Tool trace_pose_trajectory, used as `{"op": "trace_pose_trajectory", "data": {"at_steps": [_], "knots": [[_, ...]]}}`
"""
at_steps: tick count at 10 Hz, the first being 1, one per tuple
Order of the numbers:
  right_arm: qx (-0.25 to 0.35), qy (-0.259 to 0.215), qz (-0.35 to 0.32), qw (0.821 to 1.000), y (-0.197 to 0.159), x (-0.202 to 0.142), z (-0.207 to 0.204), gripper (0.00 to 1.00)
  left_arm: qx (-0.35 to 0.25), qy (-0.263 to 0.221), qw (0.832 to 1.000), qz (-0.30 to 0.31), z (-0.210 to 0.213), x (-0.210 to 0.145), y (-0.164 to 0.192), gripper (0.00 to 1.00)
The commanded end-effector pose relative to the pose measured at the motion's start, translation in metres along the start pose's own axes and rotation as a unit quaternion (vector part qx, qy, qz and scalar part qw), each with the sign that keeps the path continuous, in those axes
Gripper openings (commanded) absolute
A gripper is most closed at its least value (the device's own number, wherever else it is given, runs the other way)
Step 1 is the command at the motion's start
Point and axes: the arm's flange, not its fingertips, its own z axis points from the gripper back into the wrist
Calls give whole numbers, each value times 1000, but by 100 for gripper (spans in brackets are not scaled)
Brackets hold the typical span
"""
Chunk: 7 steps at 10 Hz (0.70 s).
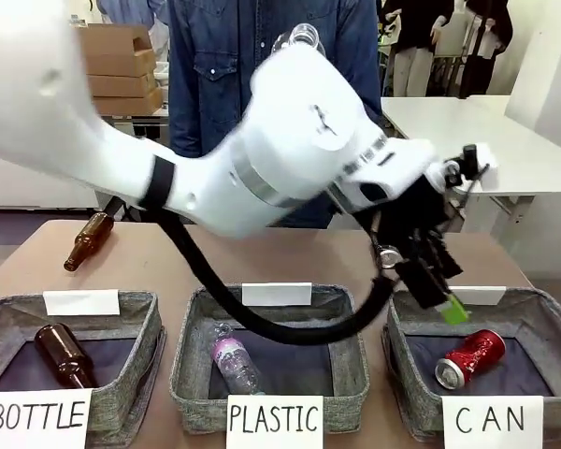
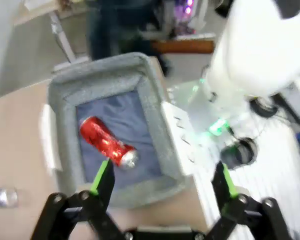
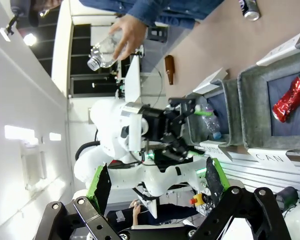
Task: Sort the can waste into the basket.
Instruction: Pick up the can waste from the table and place it in the right Fabric basket.
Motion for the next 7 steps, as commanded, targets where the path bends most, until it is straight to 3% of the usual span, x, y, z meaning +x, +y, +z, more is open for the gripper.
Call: {"op": "trace_pose_trajectory", "data": {"at_steps": [1,2,3,5,7], "knots": [[6,-1,10,1000,1,-1,2,100,-71,58,994,59,72,-27,-40,100],[6,-1,10,1000,1,-1,2,100,-79,74,989,100,108,-52,-45,100],[0,0,0,1000,0,0,0,100,-82,59,983,151,146,-81,-51,100],[4,99,6,995,7,36,-67,100,-48,-7,968,244,229,-144,-74,100],[23,175,-1,984,-2,67,-133,100,25,-91,922,376,308,-211,-116,100]]}}
